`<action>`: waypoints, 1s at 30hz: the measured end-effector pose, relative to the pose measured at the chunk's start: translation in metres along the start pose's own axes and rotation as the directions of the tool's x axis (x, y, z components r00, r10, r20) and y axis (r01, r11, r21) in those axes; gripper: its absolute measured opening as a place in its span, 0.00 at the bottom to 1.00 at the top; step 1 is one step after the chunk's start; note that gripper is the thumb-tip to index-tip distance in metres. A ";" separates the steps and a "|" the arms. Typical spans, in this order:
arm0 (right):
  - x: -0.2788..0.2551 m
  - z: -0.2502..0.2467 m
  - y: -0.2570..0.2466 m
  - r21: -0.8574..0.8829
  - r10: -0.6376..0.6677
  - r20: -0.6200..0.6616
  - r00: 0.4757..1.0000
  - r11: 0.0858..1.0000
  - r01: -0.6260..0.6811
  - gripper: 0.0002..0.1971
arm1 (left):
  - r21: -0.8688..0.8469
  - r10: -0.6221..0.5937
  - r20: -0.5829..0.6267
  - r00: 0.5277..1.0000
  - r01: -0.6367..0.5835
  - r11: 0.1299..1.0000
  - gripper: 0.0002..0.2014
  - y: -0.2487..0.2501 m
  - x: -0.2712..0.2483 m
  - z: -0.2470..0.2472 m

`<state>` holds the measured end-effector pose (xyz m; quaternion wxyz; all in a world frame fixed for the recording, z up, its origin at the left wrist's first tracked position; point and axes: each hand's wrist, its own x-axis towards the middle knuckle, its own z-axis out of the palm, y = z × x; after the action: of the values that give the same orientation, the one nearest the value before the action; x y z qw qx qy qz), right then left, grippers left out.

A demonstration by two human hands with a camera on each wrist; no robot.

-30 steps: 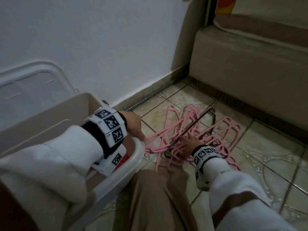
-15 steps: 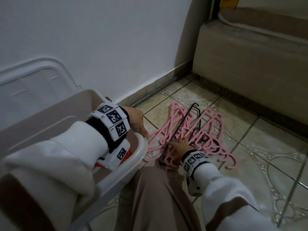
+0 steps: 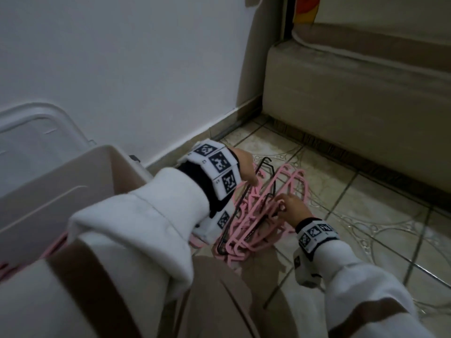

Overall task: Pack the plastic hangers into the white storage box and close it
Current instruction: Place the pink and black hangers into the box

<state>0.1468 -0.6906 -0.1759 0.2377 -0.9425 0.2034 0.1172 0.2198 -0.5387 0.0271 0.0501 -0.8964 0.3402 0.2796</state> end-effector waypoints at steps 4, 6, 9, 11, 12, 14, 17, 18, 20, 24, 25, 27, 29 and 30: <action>0.015 -0.003 0.036 0.110 0.259 -0.029 0.965 0.961 -0.255 0.29 | -0.137 -0.034 -0.142 0.989 0.014 0.990 0.13 0.015 0.046 0.022; 0.023 -0.001 0.049 0.182 0.329 -0.016 0.944 0.929 -0.321 0.30 | -0.275 -0.136 -0.238 0.962 0.067 0.959 0.14 0.012 0.072 0.042; 0.033 0.007 0.061 0.208 0.339 0.018 0.941 0.919 -0.335 0.28 | -0.456 -0.312 -0.209 0.927 0.190 0.869 0.23 0.002 0.107 0.081; 0.040 0.012 0.062 0.257 0.323 -0.031 0.946 0.917 -0.305 0.27 | -0.506 -0.437 -0.114 0.892 0.327 0.798 0.33 -0.006 0.121 0.106; 0.044 0.015 0.061 0.289 0.309 -0.053 0.950 0.915 -0.281 0.29 | -0.503 -0.487 -0.063 0.871 0.394 0.770 0.38 -0.011 0.125 0.116; 0.050 0.019 0.052 0.375 0.271 -0.061 0.961 0.898 -0.230 0.30 | -0.496 -0.547 0.035 0.836 0.490 0.717 0.47 -0.022 0.132 0.133; 0.057 0.024 0.038 0.453 0.255 -0.050 0.966 0.868 -0.205 0.21 | -0.494 -0.558 0.132 0.819 0.543 0.679 0.58 -0.037 0.144 0.152; 0.061 0.025 0.035 0.455 0.264 -0.037 0.964 0.863 -0.219 0.17 | -0.467 -0.557 0.139 0.819 0.550 0.692 0.59 -0.040 0.146 0.154; 0.068 0.026 0.031 0.468 0.278 0.011 0.960 0.847 -0.251 0.13 | -0.401 -0.562 0.119 0.818 0.558 0.727 0.59 -0.047 0.150 0.160; 0.076 0.030 0.028 0.536 0.303 0.082 0.949 0.790 -0.298 0.19 | -0.379 -0.473 0.132 0.871 0.486 0.788 0.49 -0.049 0.156 0.167; 0.077 0.033 0.027 0.549 0.304 0.088 0.949 0.780 -0.300 0.21 | -0.380 -0.449 0.135 0.883 0.465 0.800 0.48 -0.045 0.156 0.168; 0.077 0.040 0.025 0.549 0.327 0.079 0.942 0.774 -0.315 0.24 | -0.374 -0.411 0.167 0.896 0.444 0.815 0.47 -0.036 0.155 0.169; 0.076 0.043 0.026 0.542 0.359 0.044 0.932 0.775 -0.324 0.27 | -0.416 -0.361 0.205 0.910 0.414 0.810 0.46 -0.031 0.160 0.172; 0.074 0.042 0.027 0.576 0.370 0.028 0.929 0.754 -0.318 0.27 | -0.478 -0.328 0.214 0.920 0.391 0.787 0.46 -0.031 0.162 0.174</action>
<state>0.1957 -0.7157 -0.2464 0.4739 -0.7782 0.4088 0.0514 0.2575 -0.5609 -0.2083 -0.1169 -0.9069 0.0730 0.3981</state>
